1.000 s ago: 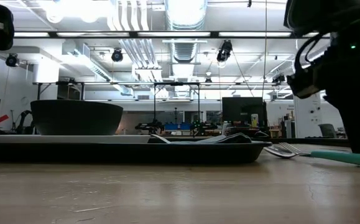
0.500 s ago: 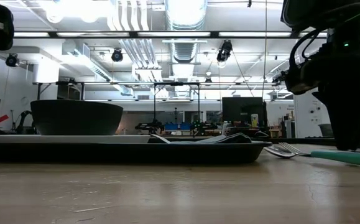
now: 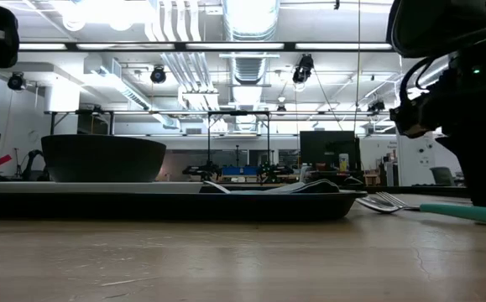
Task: Set up tray
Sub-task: Put the blue fork on top of the gray napkin
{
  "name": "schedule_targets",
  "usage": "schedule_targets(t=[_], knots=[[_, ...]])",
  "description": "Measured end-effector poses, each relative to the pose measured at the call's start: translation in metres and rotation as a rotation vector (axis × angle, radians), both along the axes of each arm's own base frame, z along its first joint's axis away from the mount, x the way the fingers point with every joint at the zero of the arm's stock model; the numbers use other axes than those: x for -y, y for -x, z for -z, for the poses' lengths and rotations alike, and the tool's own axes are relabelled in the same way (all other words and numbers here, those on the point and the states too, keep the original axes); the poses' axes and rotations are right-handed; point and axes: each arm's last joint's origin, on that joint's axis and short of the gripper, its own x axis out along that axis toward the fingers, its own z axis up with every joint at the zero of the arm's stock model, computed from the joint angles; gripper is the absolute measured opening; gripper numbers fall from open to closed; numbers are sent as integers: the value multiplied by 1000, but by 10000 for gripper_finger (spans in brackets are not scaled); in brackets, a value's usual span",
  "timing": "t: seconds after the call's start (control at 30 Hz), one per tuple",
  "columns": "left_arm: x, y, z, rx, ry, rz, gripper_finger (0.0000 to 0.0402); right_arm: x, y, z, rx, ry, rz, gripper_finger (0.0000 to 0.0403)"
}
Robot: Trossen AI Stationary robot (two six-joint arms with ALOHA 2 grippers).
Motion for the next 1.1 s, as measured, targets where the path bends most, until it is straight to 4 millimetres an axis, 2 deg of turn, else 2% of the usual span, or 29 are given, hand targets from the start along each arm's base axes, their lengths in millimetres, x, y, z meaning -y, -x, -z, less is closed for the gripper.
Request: schedule_targets(t=[0.2, 0.47, 0.8, 1.1], knots=[[0, 0, 0, 0, 0, 0, 85, -1, 2, 4, -35, -41, 27, 122], [0, 0, 0, 0, 0, 0, 85, -3, -2, 11, -68, -50, 15, 24], [0, 0, 0, 0, 0, 0, 85, -2, 1, -3, -36, -66, 76, 18], [0, 0, 0, 0, 0, 0, 85, 3, 3, -11, -54, -76, 220, 16]])
